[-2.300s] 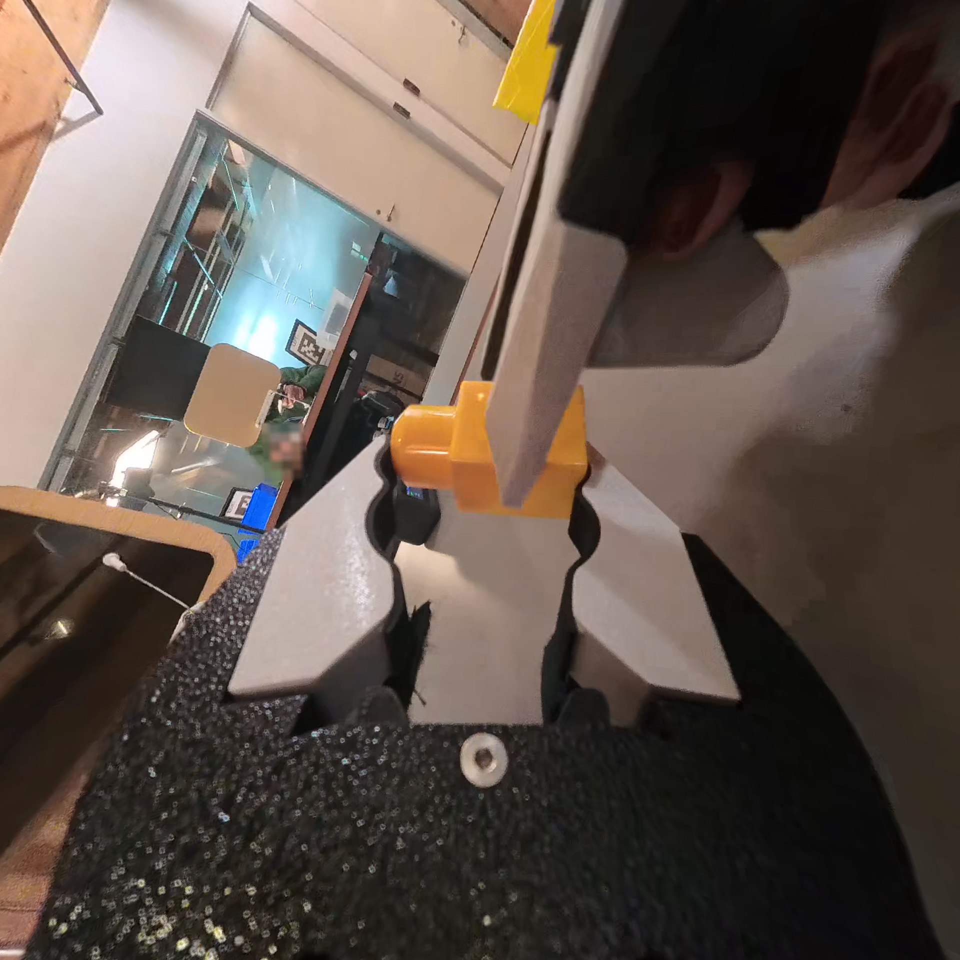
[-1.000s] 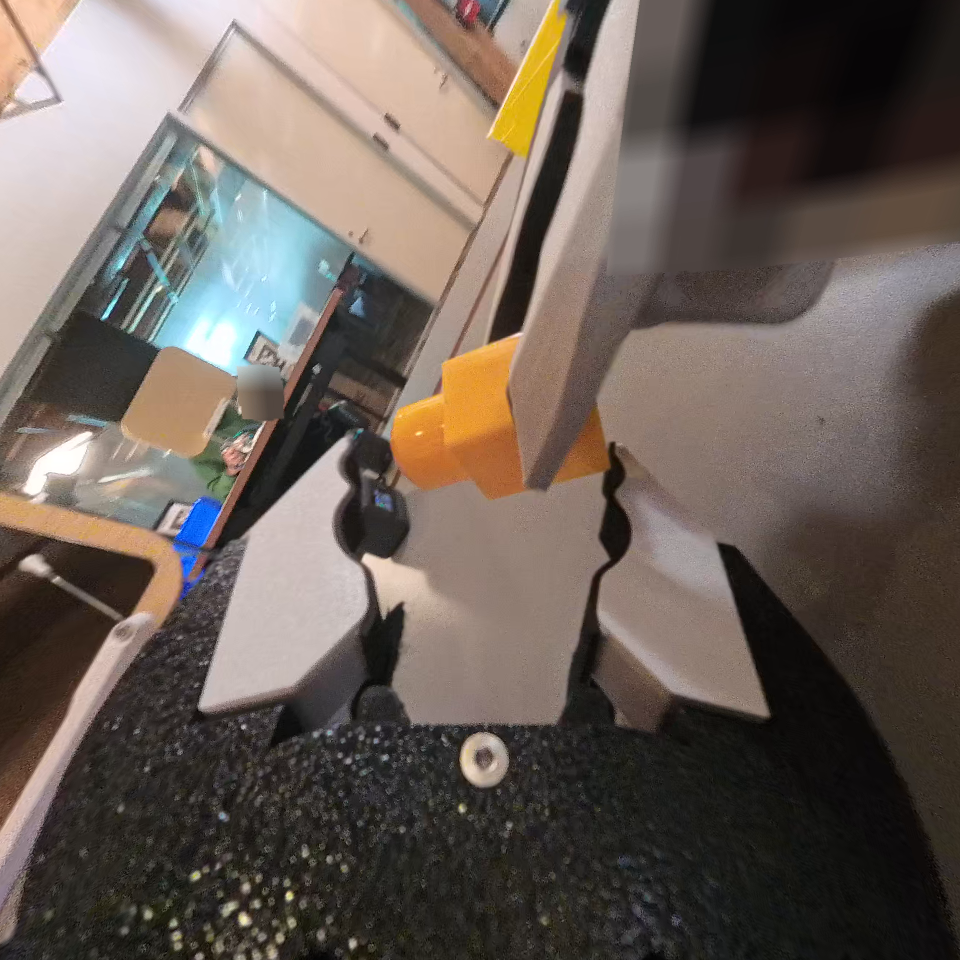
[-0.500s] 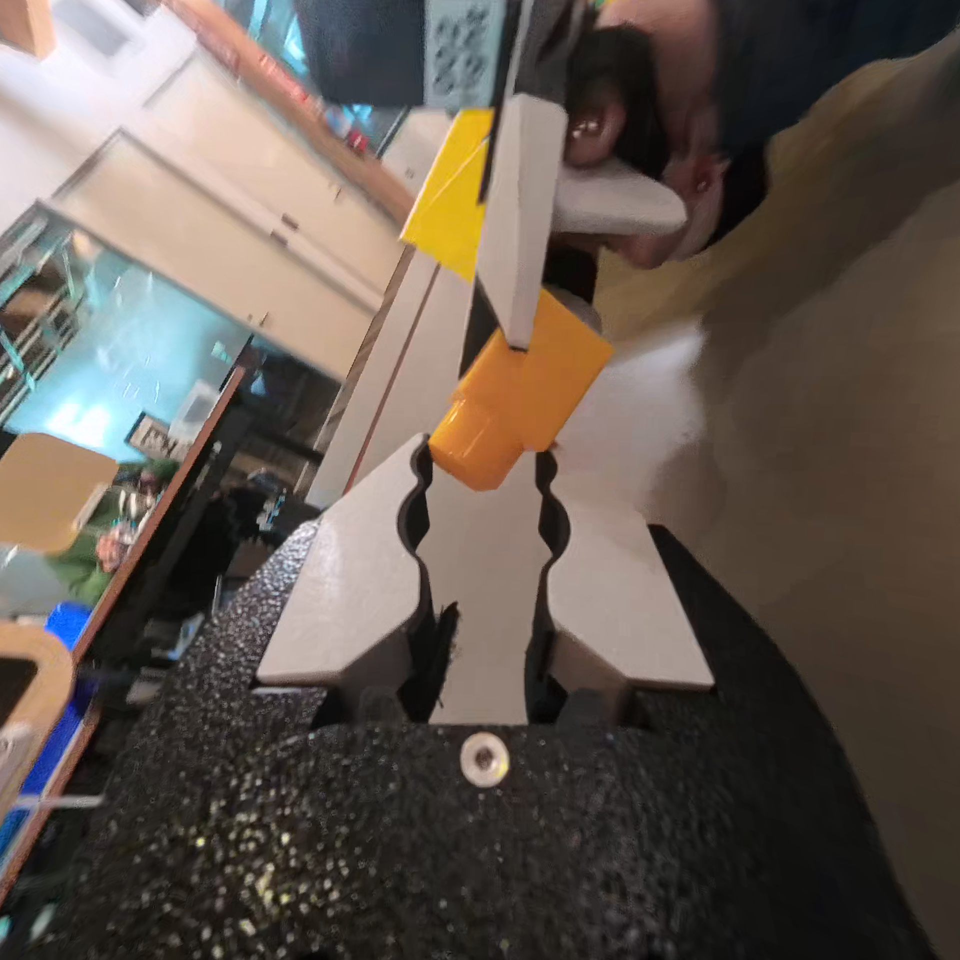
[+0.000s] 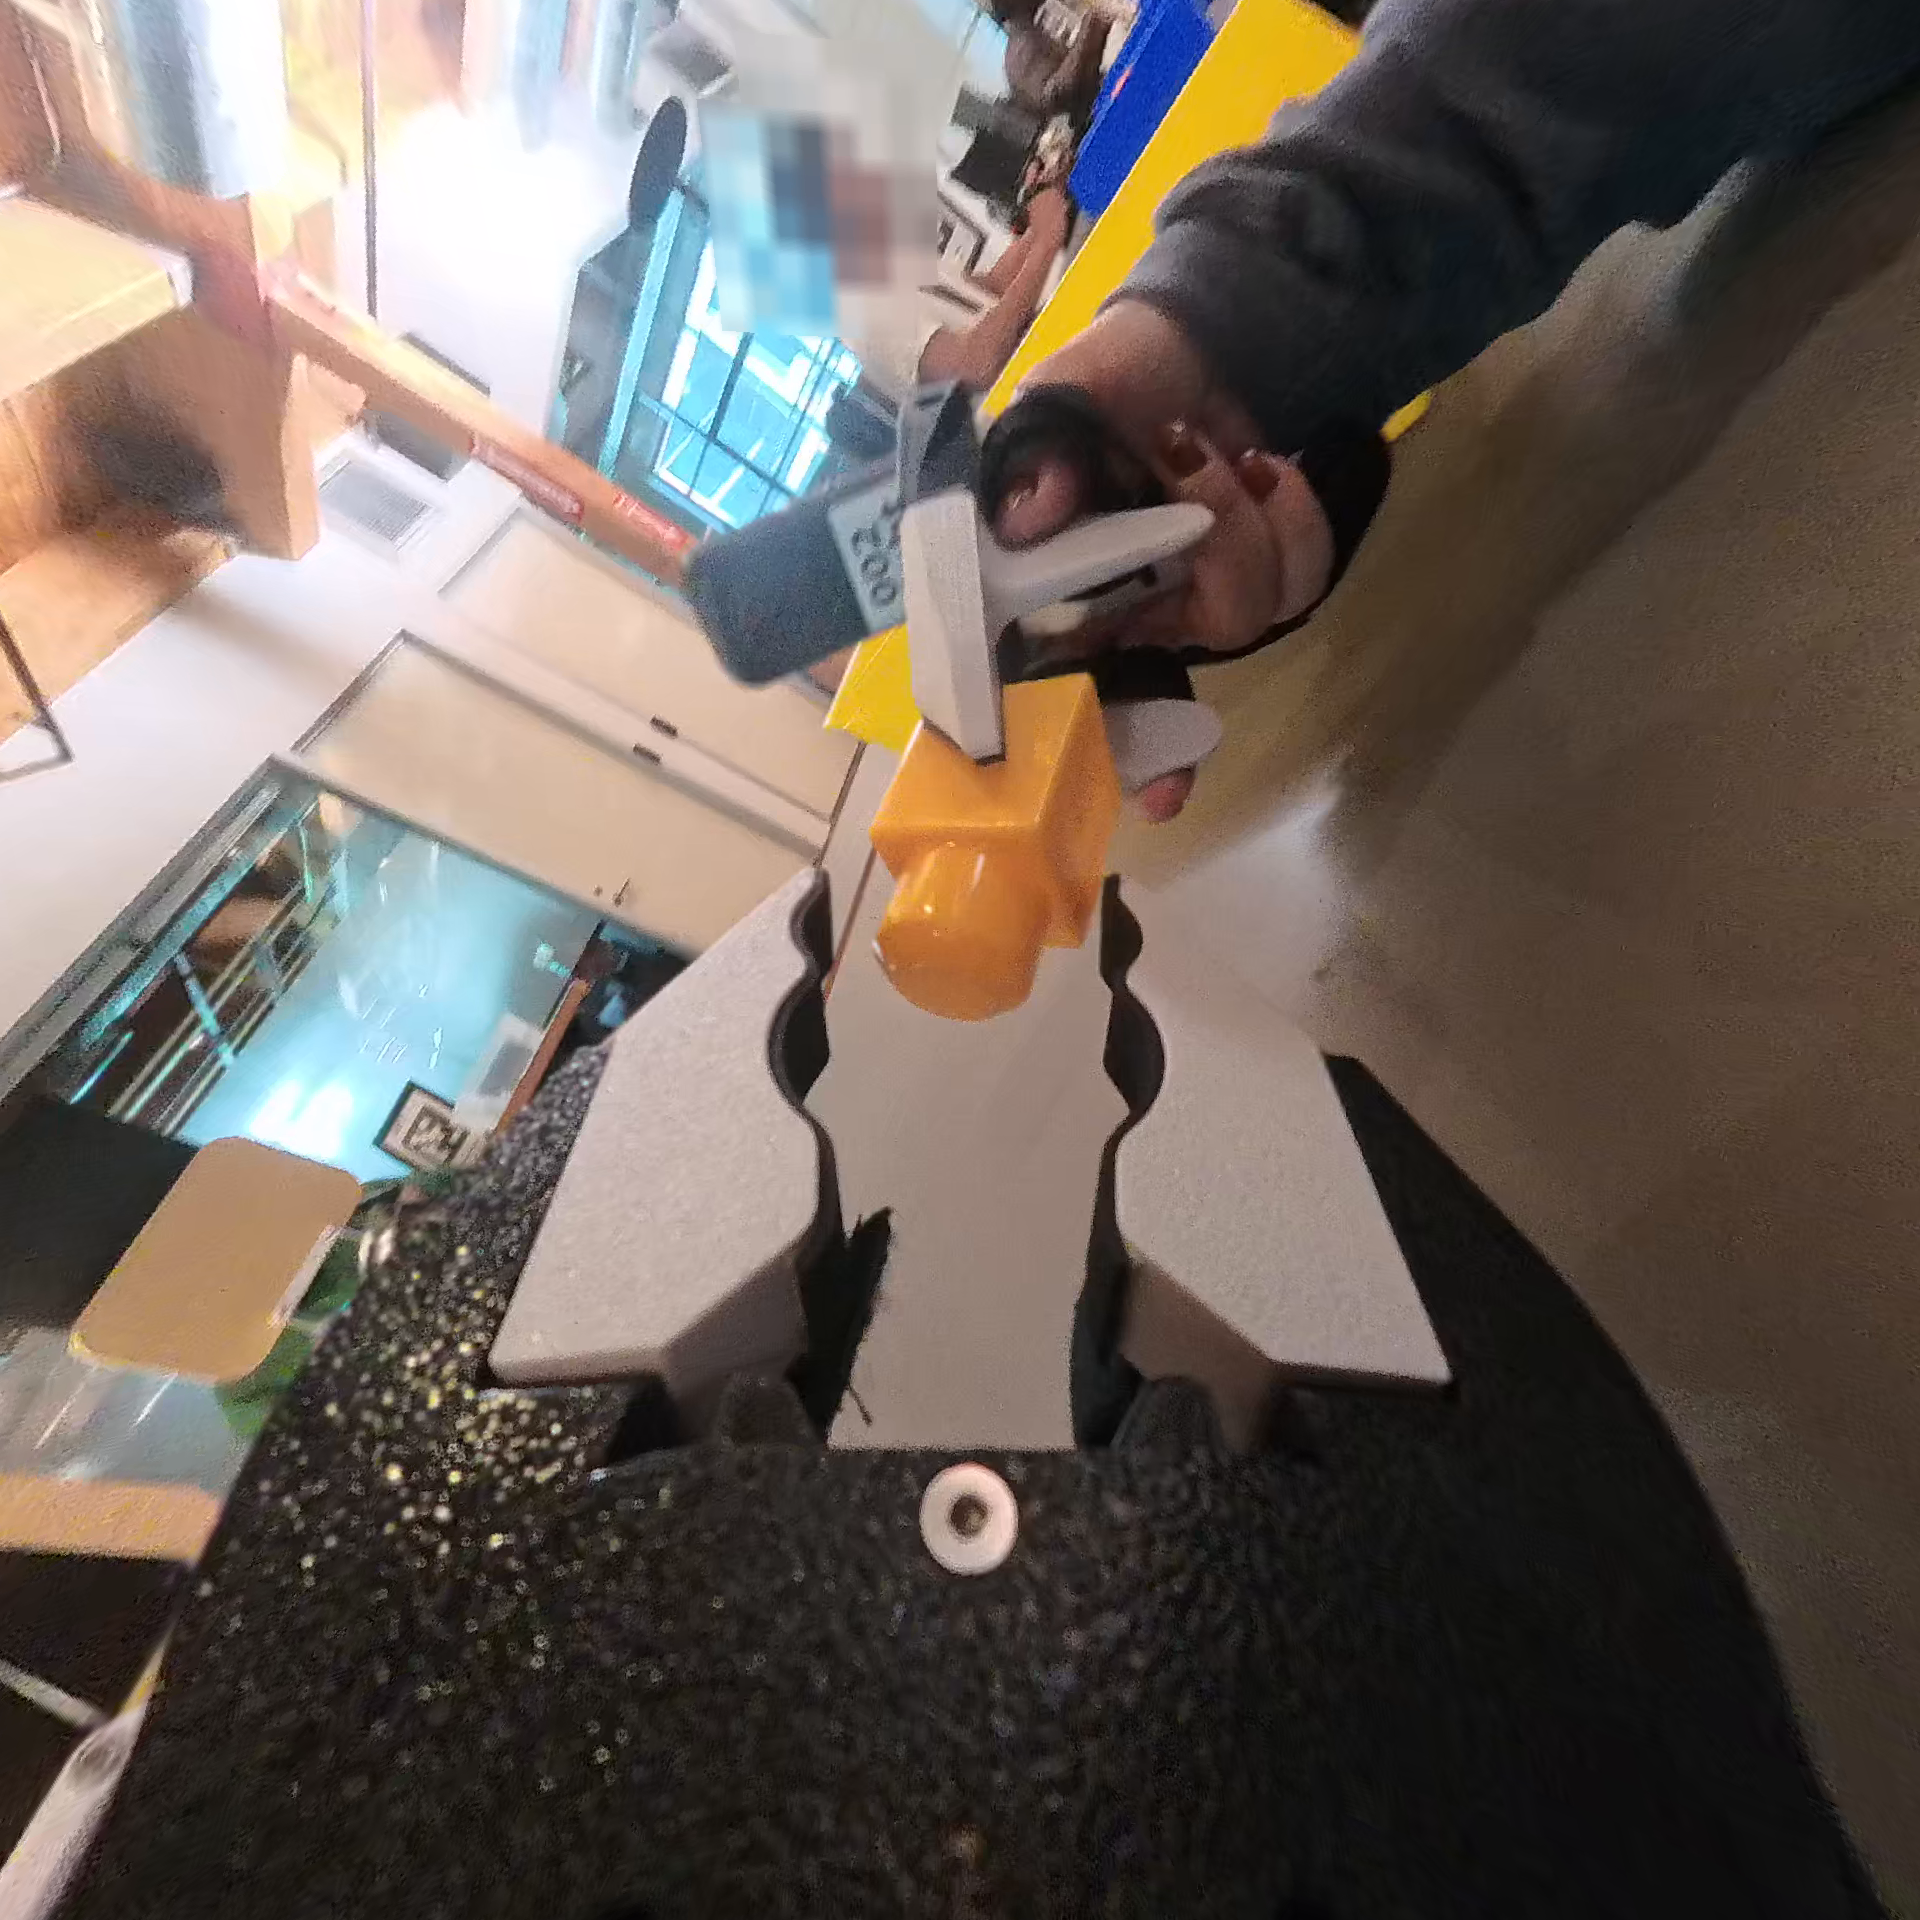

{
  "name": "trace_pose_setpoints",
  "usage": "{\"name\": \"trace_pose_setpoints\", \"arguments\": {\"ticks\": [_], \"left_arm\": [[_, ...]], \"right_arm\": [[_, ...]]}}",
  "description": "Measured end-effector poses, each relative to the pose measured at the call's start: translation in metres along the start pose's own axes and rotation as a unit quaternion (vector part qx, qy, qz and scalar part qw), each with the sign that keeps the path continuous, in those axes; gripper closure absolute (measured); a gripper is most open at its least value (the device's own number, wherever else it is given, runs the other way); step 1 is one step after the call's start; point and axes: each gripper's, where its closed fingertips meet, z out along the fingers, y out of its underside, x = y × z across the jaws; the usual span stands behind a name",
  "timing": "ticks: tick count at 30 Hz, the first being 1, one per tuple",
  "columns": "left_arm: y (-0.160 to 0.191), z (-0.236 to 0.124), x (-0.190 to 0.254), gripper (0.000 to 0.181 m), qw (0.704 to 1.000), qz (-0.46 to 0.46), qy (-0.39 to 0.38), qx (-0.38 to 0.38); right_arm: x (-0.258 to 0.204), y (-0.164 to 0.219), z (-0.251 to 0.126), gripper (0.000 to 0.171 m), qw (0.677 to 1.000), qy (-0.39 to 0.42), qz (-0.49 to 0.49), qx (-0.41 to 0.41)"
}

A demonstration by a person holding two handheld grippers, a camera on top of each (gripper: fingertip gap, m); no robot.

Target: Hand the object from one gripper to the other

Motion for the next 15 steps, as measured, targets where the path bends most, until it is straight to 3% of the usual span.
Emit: {"name": "trace_pose_setpoints", "arguments": {"ticks": [2,5,8,10,13,15], "left_arm": [[-0.007,0.000,0.008,0.130,0.999,-0.011,0.025,0.018],[-0.014,-0.001,0.019,0.143,0.997,-0.020,0.060,0.037],[-0.001,0.005,0.002,0.148,0.995,-0.097,0.033,-0.002],[0.015,0.006,-0.008,0.148,0.984,-0.175,0.020,-0.033],[0.030,0.004,-0.024,0.148,0.941,-0.337,0.019,-0.037],[0.025,0.001,-0.030,0.148,0.886,-0.462,0.046,0.006]], "right_arm": [[-0.004,0.010,0.001,0.137,0.999,-0.023,0.025,-0.028],[-0.010,0.017,0.004,0.137,0.998,-0.041,0.030,-0.045],[-0.004,-0.003,0.000,0.136,1.000,-0.018,-0.005,0.014],[0.011,-0.020,-0.007,0.125,0.995,0.040,-0.062,0.061],[0.022,-0.040,-0.020,0.101,0.965,0.134,-0.195,0.111],[0.024,-0.050,-0.026,0.098,0.919,0.209,-0.308,0.128]]}}
